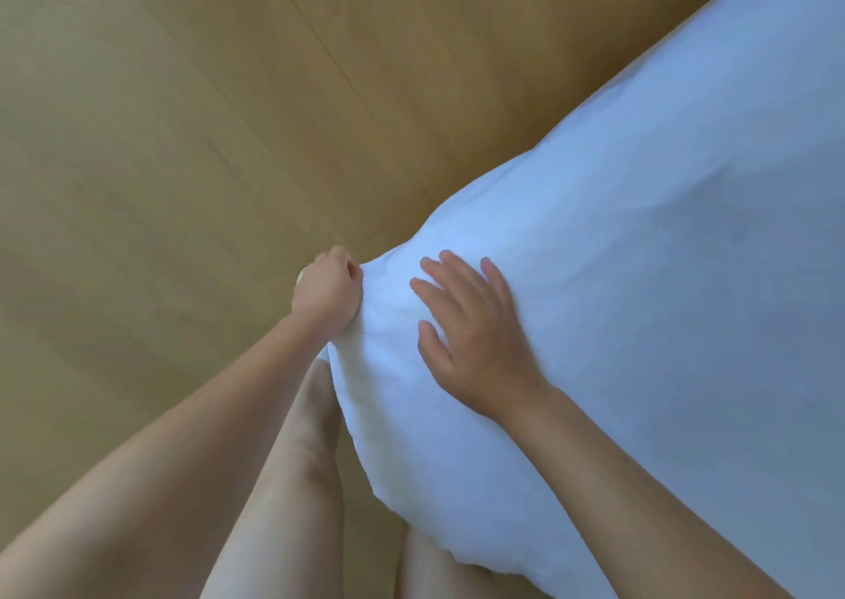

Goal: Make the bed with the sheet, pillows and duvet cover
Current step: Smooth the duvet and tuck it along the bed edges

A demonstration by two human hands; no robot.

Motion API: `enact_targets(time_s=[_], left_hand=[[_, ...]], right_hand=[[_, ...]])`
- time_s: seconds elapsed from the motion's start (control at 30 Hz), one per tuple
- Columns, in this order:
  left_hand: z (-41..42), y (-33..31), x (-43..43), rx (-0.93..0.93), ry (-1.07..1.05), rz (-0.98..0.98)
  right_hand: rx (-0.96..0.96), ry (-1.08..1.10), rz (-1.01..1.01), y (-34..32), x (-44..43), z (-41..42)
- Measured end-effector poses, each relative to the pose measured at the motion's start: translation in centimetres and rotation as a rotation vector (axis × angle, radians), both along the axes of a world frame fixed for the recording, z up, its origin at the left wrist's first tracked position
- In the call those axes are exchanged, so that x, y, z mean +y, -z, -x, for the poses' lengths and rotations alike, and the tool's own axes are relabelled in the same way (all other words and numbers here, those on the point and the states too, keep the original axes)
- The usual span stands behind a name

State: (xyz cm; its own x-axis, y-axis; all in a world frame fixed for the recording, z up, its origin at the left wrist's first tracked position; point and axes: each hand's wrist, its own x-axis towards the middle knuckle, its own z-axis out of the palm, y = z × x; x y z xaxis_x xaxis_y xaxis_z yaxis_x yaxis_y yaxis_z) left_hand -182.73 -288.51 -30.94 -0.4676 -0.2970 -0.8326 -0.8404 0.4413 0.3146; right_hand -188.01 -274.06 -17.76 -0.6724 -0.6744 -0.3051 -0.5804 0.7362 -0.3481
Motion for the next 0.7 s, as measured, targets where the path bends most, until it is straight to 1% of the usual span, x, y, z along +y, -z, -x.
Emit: enact_targets(time_s=[0.03,0.1,0.17,0.23,0.27,0.37,0.43,0.5,0.53,0.57,0.6,0.67,0.7], left_hand=[[1.3,-1.2,0.2,0.074,-0.042,-0.008],[4.9,-4.4,1.5,0.237,-0.094,-0.105],[9.5,-7.9,3.7,0.341,-0.033,-0.242],[14.7,-9.9,6.5,0.381,0.056,-0.290],[17.3,-10.2,8.0,0.375,0.087,-0.288],[23.3,-9.8,11.8,0.245,0.075,-0.294],[24.7,-8.7,12.7,0.195,-0.021,-0.319],[24.7,-7.3,11.9,0.150,-0.180,-0.391],[24.7,-6.9,11.4,0.111,-0.228,-0.420],[24.8,-6.6,11.1,0.062,-0.213,-0.421],[25.2,-6.3,11.1,0.014,-0.129,-0.377],[26.9,-5.8,12.1,-0.017,0.141,-0.169],[28.2,-5.9,13.2,0.002,0.203,-0.105]], right_hand=[[0.032,0.134,0.027,-0.5,0.6,1.2],[0.095,0.366,-0.018,-1.6,2.5,3.9],[0.128,0.542,-0.078,-2.7,5.0,6.7],[0.146,0.652,-0.096,-3.4,7.3,9.4],[0.150,0.690,-0.102,-3.5,8.3,10.6],[0.153,0.722,-0.109,-3.1,10.3,13.4],[0.144,0.715,-0.097,-2.6,10.9,14.9],[0.120,0.695,-0.084,-2.1,11.5,16.4],[0.102,0.675,-0.089,-1.9,11.8,17.1],[0.087,0.654,-0.103,-1.7,12.3,17.7],[0.080,0.638,-0.112,-1.7,13.1,18.4],[0.090,0.655,-0.105,-2.0,14.7,19.7],[0.094,0.694,-0.104,-2.2,15.5,20.5]])
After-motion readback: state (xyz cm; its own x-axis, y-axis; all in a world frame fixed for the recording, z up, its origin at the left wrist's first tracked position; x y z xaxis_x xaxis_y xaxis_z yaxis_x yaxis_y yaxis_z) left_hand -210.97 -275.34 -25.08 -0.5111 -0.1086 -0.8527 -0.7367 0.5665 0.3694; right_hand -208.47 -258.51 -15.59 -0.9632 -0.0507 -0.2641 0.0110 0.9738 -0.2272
